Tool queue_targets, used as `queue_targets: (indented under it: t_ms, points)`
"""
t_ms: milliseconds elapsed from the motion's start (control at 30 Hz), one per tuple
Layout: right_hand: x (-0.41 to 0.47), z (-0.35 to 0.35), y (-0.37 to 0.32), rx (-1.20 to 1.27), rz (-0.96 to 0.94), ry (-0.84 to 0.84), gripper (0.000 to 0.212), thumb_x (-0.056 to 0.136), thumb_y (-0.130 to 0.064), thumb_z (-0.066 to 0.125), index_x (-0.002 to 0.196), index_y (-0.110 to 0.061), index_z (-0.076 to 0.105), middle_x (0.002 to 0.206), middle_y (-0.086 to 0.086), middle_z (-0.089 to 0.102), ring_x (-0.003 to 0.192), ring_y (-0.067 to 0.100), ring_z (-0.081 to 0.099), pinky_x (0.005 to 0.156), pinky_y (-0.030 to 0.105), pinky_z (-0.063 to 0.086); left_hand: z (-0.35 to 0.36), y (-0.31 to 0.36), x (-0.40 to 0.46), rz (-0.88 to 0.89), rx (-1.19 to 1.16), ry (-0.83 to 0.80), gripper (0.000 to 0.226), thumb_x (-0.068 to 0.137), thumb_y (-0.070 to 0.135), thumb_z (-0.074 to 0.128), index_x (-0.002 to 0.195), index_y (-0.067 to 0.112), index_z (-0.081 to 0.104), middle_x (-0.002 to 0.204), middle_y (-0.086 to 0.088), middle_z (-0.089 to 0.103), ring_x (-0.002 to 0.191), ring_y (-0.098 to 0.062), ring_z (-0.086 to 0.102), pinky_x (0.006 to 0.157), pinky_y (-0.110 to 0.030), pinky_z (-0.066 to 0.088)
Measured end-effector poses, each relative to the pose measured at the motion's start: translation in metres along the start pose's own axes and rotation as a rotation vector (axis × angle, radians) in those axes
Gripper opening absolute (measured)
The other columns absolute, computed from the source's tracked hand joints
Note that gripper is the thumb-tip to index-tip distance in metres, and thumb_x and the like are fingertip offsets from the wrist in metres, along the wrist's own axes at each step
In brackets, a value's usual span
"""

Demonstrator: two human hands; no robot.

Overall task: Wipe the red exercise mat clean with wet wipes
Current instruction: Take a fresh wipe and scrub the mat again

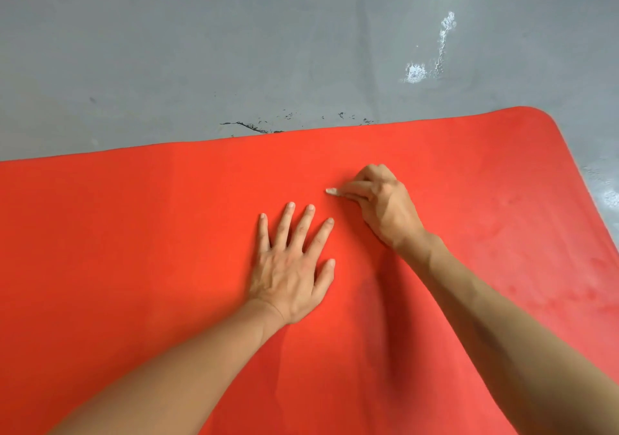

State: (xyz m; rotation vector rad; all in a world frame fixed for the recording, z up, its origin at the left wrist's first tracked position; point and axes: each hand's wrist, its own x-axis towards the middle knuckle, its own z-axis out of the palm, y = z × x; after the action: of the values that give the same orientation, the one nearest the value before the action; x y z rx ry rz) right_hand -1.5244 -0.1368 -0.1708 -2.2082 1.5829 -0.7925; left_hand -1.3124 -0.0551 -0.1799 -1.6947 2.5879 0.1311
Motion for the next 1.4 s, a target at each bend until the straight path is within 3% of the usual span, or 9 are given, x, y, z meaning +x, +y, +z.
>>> queue_targets:
  t_ms: [133,267,400,567,1000,1100,1233,1300,1400]
  points:
    - [-0.069,-0.015,-0.009,0.061,-0.083,-0.09,0.04,0.104,-0.007,0.048,0.123,-0.03,0.075,0.102,-0.003,0.06,0.092,0.014,0.052,0.086,0.022,0.045,0.001,0.001,0.0,0.001,0.009,0.003,0.07,0.1,0.059,0.033,0.165,0.033,0.025,0.174,-0.006,0.018,0.161,-0.035,0.003,0.122,-0.07,0.01]
    - [-0.032,-0.017,0.0,0.037,-0.122,-0.09,0.039,0.103,-0.015,0.045,0.112,-0.03,0.079,0.099,-0.002,0.061,0.093,0.019,0.055,0.084,0.028,0.047,0.001,0.002,0.001,0.002,0.0,0.0,0.07,0.1,0.059,0.035,0.165,0.033,0.027,0.173,-0.006,0.019,0.161,-0.035,0.004,0.122,-0.071,0.011]
    - [0.059,-0.014,0.035,-0.076,0.122,0.111,0.027,0.099,-0.024,0.056,0.104,-0.03,0.082,0.094,0.002,0.065,0.095,0.025,0.056,0.072,0.032,0.043,0.0,0.002,0.001,-0.001,0.0,-0.005,0.07,0.099,0.058,0.039,0.164,0.033,0.031,0.173,-0.006,0.021,0.161,-0.035,0.006,0.122,-0.07,0.012]
    - [0.093,-0.025,0.065,-0.132,0.317,0.127,0.02,0.097,-0.024,0.064,0.105,-0.029,0.082,0.099,0.004,0.067,0.103,0.028,0.057,0.079,0.039,0.047,-0.001,0.001,0.002,-0.002,0.0,0.001,0.07,0.099,0.058,0.038,0.164,0.034,0.03,0.173,-0.004,0.021,0.161,-0.033,0.005,0.122,-0.07,0.011]
    - [-0.135,-0.059,0.011,-0.143,0.104,0.029,0.043,0.091,0.009,0.068,0.108,-0.029,0.081,0.093,-0.005,0.065,0.086,0.02,0.057,0.075,0.029,0.05,0.005,0.001,0.002,0.006,0.007,0.046,0.069,0.099,0.058,0.034,0.163,0.032,0.033,0.172,-0.006,0.025,0.16,-0.036,0.011,0.123,-0.07,0.011]
    - [-0.099,-0.059,0.018,-0.169,0.06,0.056,0.037,0.095,-0.001,0.062,0.103,-0.032,0.081,0.09,-0.005,0.063,0.085,0.02,0.054,0.076,0.027,0.045,0.004,0.001,0.002,0.005,0.011,0.041,0.069,0.099,0.059,0.032,0.164,0.033,0.031,0.172,-0.006,0.023,0.161,-0.035,0.009,0.123,-0.069,0.01]
    - [-0.012,-0.036,0.036,-0.134,0.284,0.181,0.019,0.096,-0.021,0.067,0.098,-0.033,0.082,0.088,0.002,0.062,0.089,0.026,0.056,0.08,0.028,0.041,0.003,0.001,0.0,0.002,0.008,0.029,0.07,0.1,0.06,0.029,0.164,0.034,0.028,0.173,-0.004,0.02,0.161,-0.034,0.006,0.124,-0.068,0.008]
    - [0.008,-0.024,0.032,-0.095,0.337,0.172,0.017,0.094,-0.02,0.069,0.092,-0.03,0.082,0.09,0.004,0.061,0.092,0.029,0.057,0.081,0.021,0.034,0.003,0.001,0.001,0.002,0.001,0.025,0.07,0.1,0.06,0.029,0.164,0.034,0.027,0.173,-0.004,0.02,0.161,-0.033,0.005,0.124,-0.068,0.007]
    - [-0.009,-0.02,0.014,-0.103,0.244,0.114,0.022,0.092,-0.012,0.066,0.089,-0.027,0.081,0.089,0.003,0.06,0.09,0.027,0.057,0.084,0.03,0.043,0.004,0.0,0.001,0.006,0.006,0.033,0.07,0.1,0.06,0.027,0.164,0.034,0.027,0.173,-0.004,0.02,0.161,-0.034,0.006,0.124,-0.068,0.007]
